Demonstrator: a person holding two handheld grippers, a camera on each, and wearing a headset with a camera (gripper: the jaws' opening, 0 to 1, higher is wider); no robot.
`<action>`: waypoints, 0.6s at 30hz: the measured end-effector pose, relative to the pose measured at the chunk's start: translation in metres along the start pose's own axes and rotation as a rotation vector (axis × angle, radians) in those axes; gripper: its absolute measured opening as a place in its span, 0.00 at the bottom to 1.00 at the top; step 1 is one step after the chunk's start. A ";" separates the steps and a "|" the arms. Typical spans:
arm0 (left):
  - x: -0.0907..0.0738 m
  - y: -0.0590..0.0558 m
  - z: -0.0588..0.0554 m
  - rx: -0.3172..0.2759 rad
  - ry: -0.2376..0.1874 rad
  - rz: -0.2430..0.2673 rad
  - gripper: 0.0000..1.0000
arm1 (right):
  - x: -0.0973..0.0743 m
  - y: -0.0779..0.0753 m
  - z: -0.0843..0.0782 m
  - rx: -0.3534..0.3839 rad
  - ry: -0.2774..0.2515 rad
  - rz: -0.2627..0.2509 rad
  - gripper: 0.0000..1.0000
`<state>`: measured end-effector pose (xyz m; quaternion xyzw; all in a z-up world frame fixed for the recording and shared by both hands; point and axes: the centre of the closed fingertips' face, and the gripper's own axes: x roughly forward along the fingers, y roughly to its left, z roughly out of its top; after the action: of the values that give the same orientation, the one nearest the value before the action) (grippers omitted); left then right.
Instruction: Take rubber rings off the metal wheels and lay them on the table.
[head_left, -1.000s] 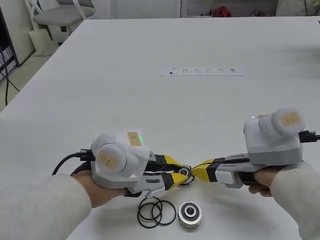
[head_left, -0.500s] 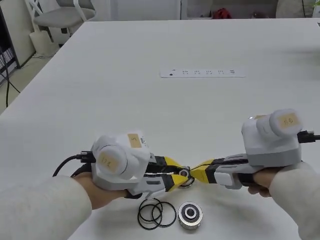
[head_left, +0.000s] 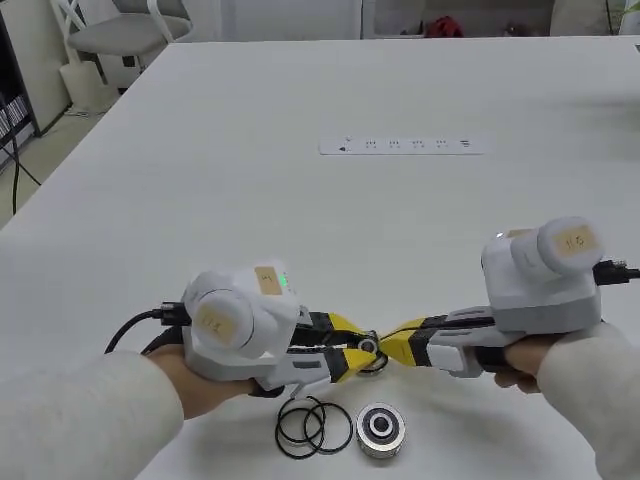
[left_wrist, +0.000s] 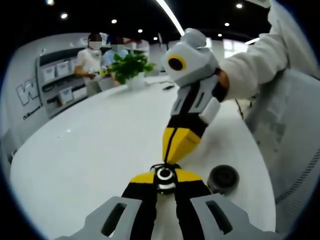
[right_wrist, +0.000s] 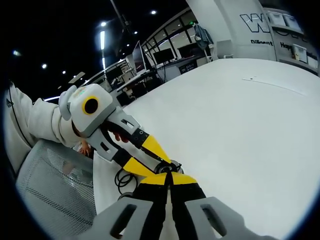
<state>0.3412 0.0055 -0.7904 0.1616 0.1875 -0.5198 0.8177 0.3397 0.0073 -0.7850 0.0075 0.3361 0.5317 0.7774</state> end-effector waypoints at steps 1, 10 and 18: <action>0.000 0.000 0.000 -0.002 -0.002 0.001 0.14 | 0.000 0.000 0.000 0.000 0.000 0.000 0.00; 0.000 0.000 0.000 -0.007 -0.010 0.005 0.14 | 0.000 0.000 0.000 0.003 -0.003 0.005 0.00; 0.001 0.000 0.001 -0.001 -0.009 0.013 0.14 | 0.000 0.001 0.001 0.005 -0.005 0.006 0.00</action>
<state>0.3413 0.0046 -0.7902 0.1601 0.1828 -0.5151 0.8219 0.3395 0.0076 -0.7840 0.0115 0.3355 0.5332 0.7765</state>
